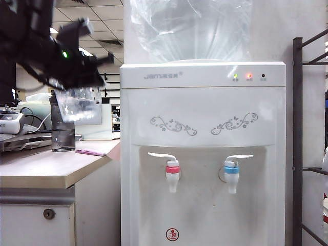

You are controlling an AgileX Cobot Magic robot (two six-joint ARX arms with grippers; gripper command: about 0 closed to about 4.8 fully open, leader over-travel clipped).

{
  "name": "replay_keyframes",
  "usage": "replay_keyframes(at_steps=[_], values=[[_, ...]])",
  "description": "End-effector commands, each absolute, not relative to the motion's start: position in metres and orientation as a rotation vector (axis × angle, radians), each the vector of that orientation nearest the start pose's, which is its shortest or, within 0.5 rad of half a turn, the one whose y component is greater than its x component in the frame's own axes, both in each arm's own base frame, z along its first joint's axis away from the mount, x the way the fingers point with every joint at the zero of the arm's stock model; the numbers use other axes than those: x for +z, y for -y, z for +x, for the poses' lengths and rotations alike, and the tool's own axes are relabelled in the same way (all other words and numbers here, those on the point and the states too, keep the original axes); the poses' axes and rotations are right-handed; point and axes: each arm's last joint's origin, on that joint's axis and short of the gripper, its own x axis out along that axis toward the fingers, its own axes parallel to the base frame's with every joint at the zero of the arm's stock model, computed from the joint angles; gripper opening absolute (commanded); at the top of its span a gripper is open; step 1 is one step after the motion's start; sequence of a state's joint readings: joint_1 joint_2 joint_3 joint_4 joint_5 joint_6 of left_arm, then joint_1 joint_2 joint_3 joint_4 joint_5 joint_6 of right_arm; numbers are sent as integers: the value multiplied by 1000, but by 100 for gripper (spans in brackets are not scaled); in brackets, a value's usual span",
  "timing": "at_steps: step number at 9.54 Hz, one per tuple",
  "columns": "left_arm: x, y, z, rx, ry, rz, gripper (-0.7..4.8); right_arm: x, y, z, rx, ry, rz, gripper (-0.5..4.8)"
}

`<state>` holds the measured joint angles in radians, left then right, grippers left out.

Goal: Pick up the plastic mug from the left desk, go to the cold water outlet of the water dispenser, press the vertical switch to get some water, then put the mug back on the desk.

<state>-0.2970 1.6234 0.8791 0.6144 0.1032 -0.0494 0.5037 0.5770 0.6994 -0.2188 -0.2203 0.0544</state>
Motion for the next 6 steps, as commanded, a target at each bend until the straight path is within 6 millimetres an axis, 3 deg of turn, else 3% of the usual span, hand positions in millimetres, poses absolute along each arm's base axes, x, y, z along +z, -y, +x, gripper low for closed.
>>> replay_keyframes(at_steps=[1, 2, 3, 5, 6], values=[[278, 100, 310, -461, -37, 6, -6, 331, -68, 110, 720, -95, 38, -1], [286, 99, 305, -474, -16, 5, -6, 331, -68, 110, 720, -95, 38, -1], [321, 96, 279, -645, 102, 1, -7, 331, -68, 110, 721, -89, 39, -1], [336, 95, 263, -793, 142, -34, -7, 332, -68, 110, 720, -83, 40, -1], [346, 97, 249, -1019, 163, -37, -7, 336, -62, 102, 665, -41, 46, -1]])
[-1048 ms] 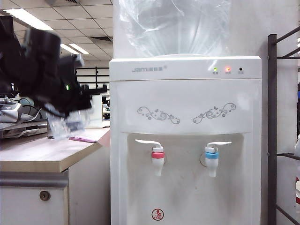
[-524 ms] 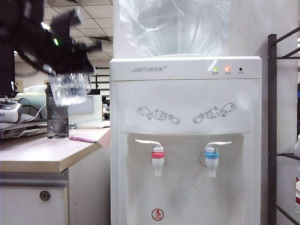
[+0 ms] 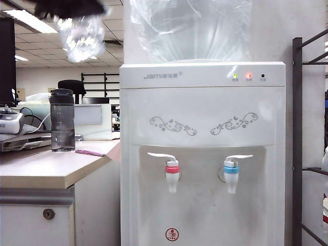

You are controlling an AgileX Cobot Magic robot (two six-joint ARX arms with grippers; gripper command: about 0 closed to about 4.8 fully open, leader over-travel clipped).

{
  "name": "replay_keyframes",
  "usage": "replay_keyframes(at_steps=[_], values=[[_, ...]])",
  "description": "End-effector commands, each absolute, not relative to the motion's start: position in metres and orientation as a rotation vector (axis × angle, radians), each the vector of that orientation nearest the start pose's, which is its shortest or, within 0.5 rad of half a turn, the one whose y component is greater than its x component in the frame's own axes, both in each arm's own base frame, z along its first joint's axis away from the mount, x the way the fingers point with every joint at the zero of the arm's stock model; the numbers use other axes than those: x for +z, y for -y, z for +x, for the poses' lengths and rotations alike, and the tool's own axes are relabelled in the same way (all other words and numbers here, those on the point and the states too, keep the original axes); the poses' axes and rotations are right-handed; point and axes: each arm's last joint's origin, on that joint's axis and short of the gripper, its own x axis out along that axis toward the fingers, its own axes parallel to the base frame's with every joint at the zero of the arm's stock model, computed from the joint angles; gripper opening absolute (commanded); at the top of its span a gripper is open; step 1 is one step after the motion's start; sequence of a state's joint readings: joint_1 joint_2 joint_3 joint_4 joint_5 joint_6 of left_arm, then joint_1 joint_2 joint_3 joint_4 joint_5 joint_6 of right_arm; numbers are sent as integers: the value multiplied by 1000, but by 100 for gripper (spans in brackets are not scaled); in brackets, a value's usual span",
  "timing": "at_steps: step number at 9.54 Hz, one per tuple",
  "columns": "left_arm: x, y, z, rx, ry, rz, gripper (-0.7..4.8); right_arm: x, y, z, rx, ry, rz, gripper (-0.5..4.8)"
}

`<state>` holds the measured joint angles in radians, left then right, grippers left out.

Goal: Pick up the plastic mug from the left desk, go to the cold water outlet of the water dispenser, press the vertical switch to get some water, then put the mug back on the desk.

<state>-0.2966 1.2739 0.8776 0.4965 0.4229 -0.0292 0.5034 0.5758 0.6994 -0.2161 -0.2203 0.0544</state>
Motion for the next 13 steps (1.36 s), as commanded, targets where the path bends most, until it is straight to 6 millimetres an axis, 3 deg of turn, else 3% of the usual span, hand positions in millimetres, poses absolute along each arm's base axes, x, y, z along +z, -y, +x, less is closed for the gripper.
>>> replay_keyframes(at_steps=[1, 3, 7, 13], values=[[347, 97, 247, -1036, 159, -45, -6, 337, -60, 101, 648, -31, 47, -1], [348, 111, 240, -1132, 141, -75, -6, 342, -51, 87, 606, 23, 57, -1], [344, 175, 203, -1313, 155, -48, -7, 341, -47, 81, 571, 18, 57, -1], [312, 207, 183, -1364, 26, 210, -6, 341, -45, 81, 540, 25, 59, -1]])
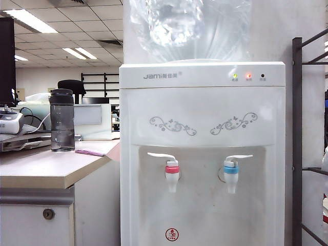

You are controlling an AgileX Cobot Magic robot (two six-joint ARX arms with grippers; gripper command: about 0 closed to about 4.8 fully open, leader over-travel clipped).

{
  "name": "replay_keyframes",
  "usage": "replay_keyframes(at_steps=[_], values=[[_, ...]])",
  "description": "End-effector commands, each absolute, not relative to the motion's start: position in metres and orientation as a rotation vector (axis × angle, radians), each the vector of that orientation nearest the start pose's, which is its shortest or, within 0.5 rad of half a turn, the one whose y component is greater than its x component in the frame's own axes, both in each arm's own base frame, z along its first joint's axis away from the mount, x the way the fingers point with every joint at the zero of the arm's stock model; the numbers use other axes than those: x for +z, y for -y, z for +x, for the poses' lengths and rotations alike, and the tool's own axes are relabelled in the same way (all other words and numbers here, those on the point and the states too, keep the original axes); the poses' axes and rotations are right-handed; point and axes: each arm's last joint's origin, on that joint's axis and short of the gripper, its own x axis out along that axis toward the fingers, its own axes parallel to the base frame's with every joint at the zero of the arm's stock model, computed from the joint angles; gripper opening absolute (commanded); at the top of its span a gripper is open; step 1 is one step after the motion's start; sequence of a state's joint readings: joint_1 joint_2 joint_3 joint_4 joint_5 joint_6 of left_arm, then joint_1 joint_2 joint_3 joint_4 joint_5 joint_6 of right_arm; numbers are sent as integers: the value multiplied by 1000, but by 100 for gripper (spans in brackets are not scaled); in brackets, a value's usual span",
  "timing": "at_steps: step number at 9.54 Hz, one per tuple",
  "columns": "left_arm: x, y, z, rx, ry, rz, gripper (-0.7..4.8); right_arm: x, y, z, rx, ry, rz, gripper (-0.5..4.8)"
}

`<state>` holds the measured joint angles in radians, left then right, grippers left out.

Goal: Pick up the plastic mug from the left desk, go to the cold water outlet of the water dispenser, press the vertical switch to get some water, then put the mug back on the desk.

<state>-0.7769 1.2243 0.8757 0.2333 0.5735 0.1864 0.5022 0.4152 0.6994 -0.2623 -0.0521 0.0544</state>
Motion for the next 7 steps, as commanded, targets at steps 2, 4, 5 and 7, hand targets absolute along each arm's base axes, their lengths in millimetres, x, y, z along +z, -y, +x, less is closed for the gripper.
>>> replay_keyframes(at_steps=[2, 4, 5, 7], values=[[302, 218, 183, -1390, -14, 220, -7, 341, -45, 81, 520, 26, 60, -1], [275, 246, 180, -1467, -19, 319, -7, 341, -45, 81, 520, 27, 60, -1], [266, 253, 180, -1485, -23, 316, -6, 341, -45, 81, 520, 27, 59, -1], [185, 284, 191, -1483, -23, 246, -7, 340, -45, 80, 518, 18, 57, -1]])
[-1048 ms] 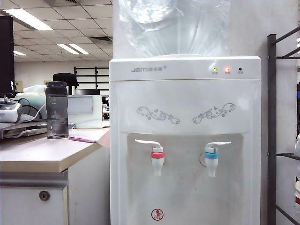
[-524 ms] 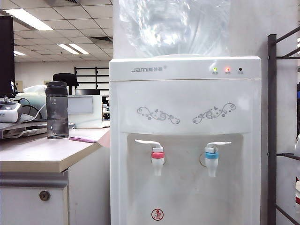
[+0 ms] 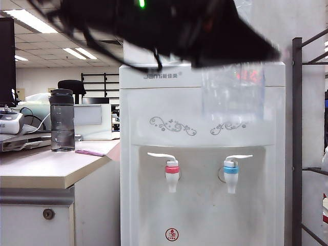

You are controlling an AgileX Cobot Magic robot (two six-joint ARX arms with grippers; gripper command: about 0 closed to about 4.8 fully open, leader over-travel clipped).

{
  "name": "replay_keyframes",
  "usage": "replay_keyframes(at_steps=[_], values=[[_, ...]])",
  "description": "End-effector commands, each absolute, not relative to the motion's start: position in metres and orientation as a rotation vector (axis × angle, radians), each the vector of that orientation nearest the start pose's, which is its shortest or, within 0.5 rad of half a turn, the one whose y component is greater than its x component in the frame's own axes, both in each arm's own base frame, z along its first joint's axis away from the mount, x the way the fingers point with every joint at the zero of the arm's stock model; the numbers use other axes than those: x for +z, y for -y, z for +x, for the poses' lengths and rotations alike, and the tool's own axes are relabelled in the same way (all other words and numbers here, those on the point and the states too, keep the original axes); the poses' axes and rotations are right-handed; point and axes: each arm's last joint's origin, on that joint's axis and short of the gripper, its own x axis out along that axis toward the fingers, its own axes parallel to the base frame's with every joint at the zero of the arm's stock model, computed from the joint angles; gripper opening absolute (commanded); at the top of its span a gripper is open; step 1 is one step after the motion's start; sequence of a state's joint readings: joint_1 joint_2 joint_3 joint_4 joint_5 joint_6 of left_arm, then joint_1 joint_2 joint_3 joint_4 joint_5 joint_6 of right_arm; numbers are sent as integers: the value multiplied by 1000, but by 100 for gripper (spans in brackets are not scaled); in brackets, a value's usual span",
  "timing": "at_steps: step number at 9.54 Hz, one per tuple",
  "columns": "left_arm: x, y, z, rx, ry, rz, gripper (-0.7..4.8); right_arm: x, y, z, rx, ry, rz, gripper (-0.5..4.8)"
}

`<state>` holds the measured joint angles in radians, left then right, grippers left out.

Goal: Pick up the plastic mug from the left desk, go to the cold water outlet of the water dispenser, press the vertical switch to get some water, then put the mug back on the desk.

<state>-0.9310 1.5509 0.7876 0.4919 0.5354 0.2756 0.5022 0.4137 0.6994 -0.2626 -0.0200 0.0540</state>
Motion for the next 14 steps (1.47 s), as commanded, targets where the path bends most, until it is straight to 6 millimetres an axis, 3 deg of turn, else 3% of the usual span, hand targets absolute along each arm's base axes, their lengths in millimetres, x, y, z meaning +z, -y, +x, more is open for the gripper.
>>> replay_keyframes(at_steps=[1, 2, 3, 8, 11, 14], values=[[160, 291, 196, -1488, -54, 247, -6, 339, -45, 80, 518, 6, 54, -1], [138, 295, 198, -1491, -87, 253, -7, 336, -45, 80, 517, -24, 46, -1], [131, 295, 199, -1490, -117, 242, -7, 335, -45, 80, 517, -33, 42, -1], [129, 296, 199, -1489, -129, 237, -6, 335, -45, 80, 517, -32, 42, -1], [94, 299, 201, -1516, -159, 215, -6, 336, -44, 80, 517, -27, 43, -1], [74, 298, 204, -1500, -204, 156, -6, 336, -44, 80, 517, -25, 44, -1]])
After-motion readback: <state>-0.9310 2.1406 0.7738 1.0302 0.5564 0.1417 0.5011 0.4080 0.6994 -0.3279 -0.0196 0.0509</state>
